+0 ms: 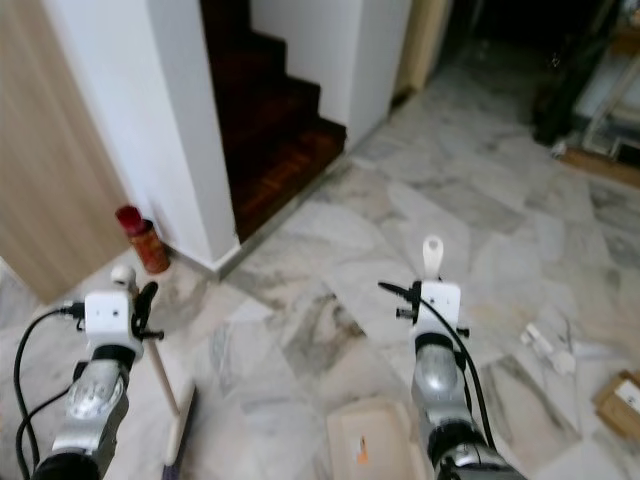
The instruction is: Sweep floor
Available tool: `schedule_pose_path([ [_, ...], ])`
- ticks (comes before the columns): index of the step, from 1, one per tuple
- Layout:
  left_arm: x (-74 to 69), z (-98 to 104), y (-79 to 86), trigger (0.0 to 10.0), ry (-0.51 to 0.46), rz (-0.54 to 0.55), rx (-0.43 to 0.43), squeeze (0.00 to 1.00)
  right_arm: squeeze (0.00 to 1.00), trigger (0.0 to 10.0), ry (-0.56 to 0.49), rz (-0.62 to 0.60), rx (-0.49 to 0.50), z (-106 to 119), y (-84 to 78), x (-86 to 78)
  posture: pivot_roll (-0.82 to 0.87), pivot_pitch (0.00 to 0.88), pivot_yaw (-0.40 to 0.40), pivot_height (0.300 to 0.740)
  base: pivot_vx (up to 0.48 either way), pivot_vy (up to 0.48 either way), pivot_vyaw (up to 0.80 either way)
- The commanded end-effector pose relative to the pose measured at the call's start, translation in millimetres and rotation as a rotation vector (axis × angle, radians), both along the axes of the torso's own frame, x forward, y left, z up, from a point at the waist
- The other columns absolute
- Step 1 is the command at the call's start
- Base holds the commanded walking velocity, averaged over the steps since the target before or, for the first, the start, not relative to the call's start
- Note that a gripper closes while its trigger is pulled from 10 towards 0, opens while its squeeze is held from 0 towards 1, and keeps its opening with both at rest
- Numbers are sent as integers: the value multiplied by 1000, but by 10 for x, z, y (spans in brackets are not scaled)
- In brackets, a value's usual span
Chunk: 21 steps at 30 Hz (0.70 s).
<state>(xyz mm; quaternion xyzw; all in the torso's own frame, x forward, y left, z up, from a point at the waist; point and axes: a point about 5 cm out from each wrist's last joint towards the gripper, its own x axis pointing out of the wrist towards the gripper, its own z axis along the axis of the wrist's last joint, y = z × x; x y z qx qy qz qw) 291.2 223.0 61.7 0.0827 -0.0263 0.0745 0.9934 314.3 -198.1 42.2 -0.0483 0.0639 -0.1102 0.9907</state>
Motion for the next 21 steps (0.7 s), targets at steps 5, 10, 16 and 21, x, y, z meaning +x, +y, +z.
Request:
schedule_pose_path([
  [5, 35, 55, -28, 10000, -31, -13, -7, 0, 0, 10000, -22, -14, -1, 44, -45, 16, 26, 0, 12, 740, 0, 0, -800],
  [10, 29, 44, -36, 10000, -28, -17, -13, 0, 0, 10000, -19, -13, -2, 31, -40, 7, 28, 0, 11, 740, 0, 0, -800],
  [16, 24, 33, -42, 10000, -25, -21, -19, 0, 0, 10000, -14, -6, 1, 20, -18, 3, 32, 0, 8, 740, 0, 0, -800],
  [21, 22, 29, -51, 10000, -26, -26, -23, 0, 0, 10000, -13, -1, 1, 18, -10, 5, 33, 0, 7, 740, 0, 0, -800],
])
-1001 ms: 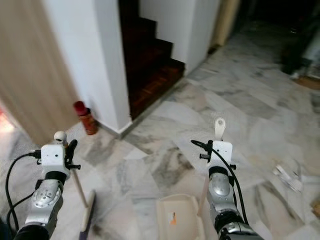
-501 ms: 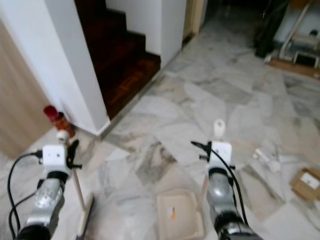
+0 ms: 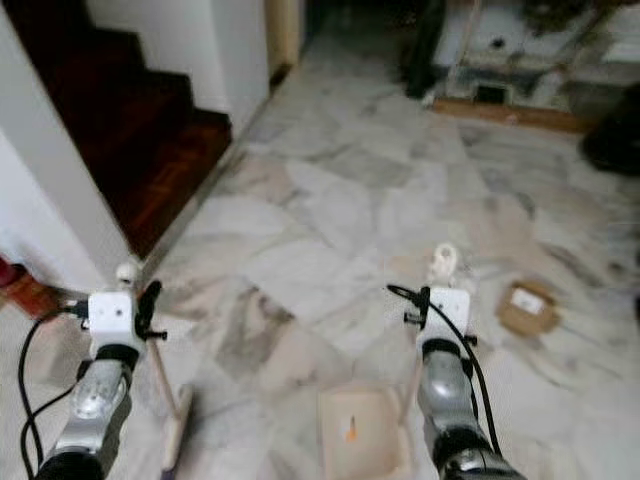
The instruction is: Sweep floor
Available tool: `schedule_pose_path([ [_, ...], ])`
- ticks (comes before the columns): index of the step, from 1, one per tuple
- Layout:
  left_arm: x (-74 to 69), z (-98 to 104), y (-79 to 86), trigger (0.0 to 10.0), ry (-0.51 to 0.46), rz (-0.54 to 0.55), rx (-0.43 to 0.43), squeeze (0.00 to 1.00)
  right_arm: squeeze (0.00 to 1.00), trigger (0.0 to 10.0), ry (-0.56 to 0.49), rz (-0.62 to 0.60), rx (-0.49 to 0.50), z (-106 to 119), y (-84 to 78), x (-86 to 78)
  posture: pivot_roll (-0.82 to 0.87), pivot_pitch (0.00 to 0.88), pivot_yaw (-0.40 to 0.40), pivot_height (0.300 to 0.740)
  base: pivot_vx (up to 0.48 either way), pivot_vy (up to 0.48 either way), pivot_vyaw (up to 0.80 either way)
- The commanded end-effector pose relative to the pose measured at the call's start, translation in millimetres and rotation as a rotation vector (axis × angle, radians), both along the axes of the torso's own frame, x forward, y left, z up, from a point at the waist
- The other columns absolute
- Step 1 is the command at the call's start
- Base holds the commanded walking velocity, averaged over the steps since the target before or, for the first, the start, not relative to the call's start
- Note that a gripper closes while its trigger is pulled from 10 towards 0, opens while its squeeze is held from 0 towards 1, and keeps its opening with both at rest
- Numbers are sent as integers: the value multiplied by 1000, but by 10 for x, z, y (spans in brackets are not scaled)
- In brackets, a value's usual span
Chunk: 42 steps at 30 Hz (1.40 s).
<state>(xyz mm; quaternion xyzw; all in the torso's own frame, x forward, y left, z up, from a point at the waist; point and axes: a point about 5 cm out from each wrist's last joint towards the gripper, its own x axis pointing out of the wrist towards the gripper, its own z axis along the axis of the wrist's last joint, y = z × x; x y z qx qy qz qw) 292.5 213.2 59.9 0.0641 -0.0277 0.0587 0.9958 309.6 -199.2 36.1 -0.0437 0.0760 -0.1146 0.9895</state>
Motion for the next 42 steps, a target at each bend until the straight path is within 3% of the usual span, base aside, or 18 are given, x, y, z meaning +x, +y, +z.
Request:
schedule_pose_path([
  [1, 9, 47, 47, 10000, -23, 7, 13, 0, 0, 10000, -35, 10, -11, 79, 1, 52, 33, 0, 7, 740, 0, 0, -800],
  [12, 17, 43, 38, 10000, -19, -2, 6, 0, 0, 10000, -36, 15, -16, 83, 5, 54, 34, 0, 6, 740, 0, 0, -778],
  [30, 11, 18, 61, 10000, -2, 15, -1, 0, 0, 10000, -47, 61, -64, 94, 54, 55, 31, 0, 9, 740, 0, 136, 77],
  [35, 11, 18, 67, 10000, -1, 19, 2, 0, 0, 10000, -48, 65, -53, 89, 68, 53, 34, 0, 6, 740, 287, 244, 739],
  [42, 10, 19, 70, 10000, 0, 22, 5, 0, 0, 10000, -50, 60, -34, 85, 72, 50, 33, 0, 8, 740, 309, 244, 0],
])
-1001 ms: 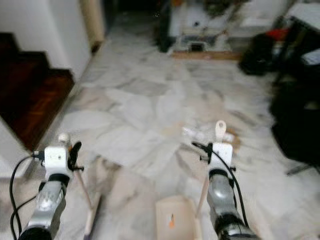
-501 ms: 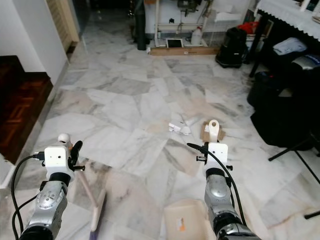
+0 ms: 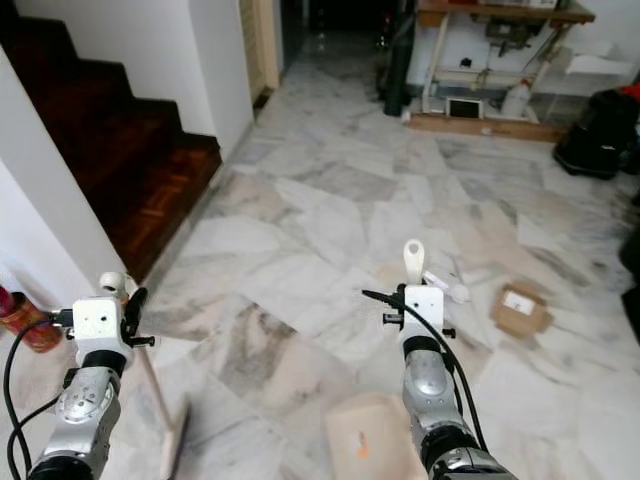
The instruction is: Sweep floor
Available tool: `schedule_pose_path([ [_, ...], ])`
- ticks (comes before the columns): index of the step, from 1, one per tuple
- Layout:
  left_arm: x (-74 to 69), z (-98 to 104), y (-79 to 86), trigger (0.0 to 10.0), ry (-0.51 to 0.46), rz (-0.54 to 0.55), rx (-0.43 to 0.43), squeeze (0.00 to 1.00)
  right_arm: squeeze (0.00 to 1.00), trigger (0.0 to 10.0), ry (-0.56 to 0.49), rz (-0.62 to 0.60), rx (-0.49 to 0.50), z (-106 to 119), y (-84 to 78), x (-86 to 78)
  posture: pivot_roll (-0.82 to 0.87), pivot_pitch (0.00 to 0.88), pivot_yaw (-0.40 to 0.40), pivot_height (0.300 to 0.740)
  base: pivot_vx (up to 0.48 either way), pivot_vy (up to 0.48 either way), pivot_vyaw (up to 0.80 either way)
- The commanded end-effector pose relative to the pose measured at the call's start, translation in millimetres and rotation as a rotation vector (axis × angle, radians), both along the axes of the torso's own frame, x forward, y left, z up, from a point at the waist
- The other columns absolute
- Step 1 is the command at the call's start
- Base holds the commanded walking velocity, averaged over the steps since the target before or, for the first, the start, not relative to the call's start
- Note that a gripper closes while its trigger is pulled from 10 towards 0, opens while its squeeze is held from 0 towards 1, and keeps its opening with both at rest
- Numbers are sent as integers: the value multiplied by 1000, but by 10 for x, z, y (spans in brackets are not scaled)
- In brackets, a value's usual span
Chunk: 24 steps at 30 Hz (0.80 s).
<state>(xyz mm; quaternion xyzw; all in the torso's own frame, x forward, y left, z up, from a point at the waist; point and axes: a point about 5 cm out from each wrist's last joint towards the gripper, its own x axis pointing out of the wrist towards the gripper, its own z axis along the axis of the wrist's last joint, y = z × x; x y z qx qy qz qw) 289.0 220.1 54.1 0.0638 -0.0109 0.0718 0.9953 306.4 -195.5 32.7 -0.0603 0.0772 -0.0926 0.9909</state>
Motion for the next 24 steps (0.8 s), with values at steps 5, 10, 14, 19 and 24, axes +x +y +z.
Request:
schedule_pose_path([
  [5, 44, 74, -1, 10000, -30, -7, 10, 0, 0, 10000, -57, 8, 6, 115, 27, 78, 35, 0, 6, 740, 319, 144, 0],
  [10, 43, 73, 0, 10000, -29, -5, 10, 0, 0, 10000, -61, 6, 6, 121, 23, 80, 35, 0, 5, 740, 332, 0, 0],
  [14, 42, 72, -3, 10000, -29, -6, 8, 0, 0, 10000, -63, 10, 6, 124, 24, 81, 35, 0, 5, 740, 333, 0, 0],
  [19, 41, 72, -3, 10000, -30, -7, 7, 0, 0, 10000, -58, 10, 9, 118, 24, 81, 37, 0, 2, 740, 340, 0, 0],
  [24, 41, 69, -8, 10000, -28, -7, 8, 0, 0, 10000, -47, -5, 15, 113, 2, 85, 35, 0, 2, 740, 339, 0, -283],
])
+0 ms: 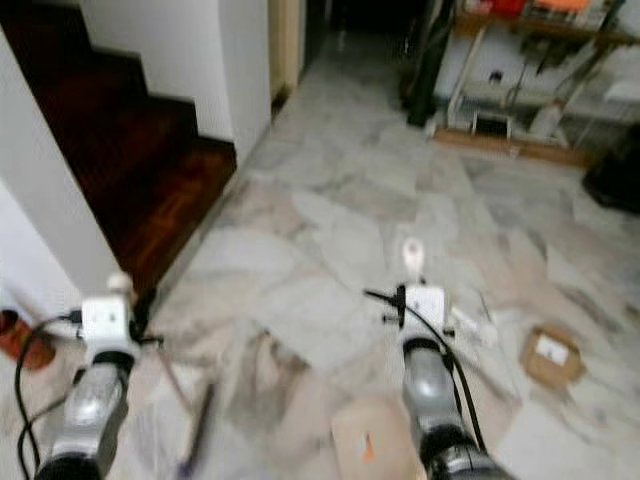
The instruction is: Sweep floor
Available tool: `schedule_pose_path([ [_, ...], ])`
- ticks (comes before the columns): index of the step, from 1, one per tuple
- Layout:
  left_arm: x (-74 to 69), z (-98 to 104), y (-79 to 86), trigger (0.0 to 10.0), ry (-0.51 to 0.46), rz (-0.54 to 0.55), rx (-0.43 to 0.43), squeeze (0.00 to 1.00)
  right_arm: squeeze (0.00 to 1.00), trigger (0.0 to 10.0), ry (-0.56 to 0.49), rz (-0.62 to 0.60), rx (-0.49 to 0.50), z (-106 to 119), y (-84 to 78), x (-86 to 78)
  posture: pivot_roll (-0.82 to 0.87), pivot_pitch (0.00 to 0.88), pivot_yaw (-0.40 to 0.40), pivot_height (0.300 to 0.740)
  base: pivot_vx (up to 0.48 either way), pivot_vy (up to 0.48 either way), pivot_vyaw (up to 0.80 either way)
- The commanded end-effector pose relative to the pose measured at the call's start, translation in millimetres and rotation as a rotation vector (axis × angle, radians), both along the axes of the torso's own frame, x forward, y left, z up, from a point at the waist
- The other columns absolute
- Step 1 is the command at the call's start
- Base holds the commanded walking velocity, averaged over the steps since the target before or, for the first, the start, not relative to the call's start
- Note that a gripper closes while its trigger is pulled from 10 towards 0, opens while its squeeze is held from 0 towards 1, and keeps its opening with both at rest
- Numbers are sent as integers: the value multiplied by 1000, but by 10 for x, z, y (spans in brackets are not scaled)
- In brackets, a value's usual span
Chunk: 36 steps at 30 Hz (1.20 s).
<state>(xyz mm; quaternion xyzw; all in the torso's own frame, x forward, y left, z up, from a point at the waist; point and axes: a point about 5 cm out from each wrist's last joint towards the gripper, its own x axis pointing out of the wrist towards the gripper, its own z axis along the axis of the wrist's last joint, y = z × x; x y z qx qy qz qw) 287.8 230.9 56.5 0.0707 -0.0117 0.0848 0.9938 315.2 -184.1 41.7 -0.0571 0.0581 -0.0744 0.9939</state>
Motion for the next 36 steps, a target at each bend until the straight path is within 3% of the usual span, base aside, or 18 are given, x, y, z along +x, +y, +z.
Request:
schedule_pose_path([
  [1, 53, 44, -119, 10000, -25, -33, -5, 0, 0, 10000, -8, -43, 10, 22, -119, -3, 36, 0, 1, 740, 337, 0, -788],
  [10, 56, 46, -119, 10000, -26, -34, -7, 0, 0, 10000, -15, -39, 2, 37, -116, 7, 39, 0, -1, 740, 340, 0, -768],
  [31, 42, 32, -111, 10000, -22, -26, -8, 0, 0, 10000, -21, -32, -6, 40, -107, 3, 40, 0, -5, 740, 339, 0, 0],
  [36, 39, 30, -111, 10000, -23, -26, -12, 0, 0, 10000, -25, 2, -50, 51, -70, 12, 39, 0, -5, 740, 335, 0, 160],
])
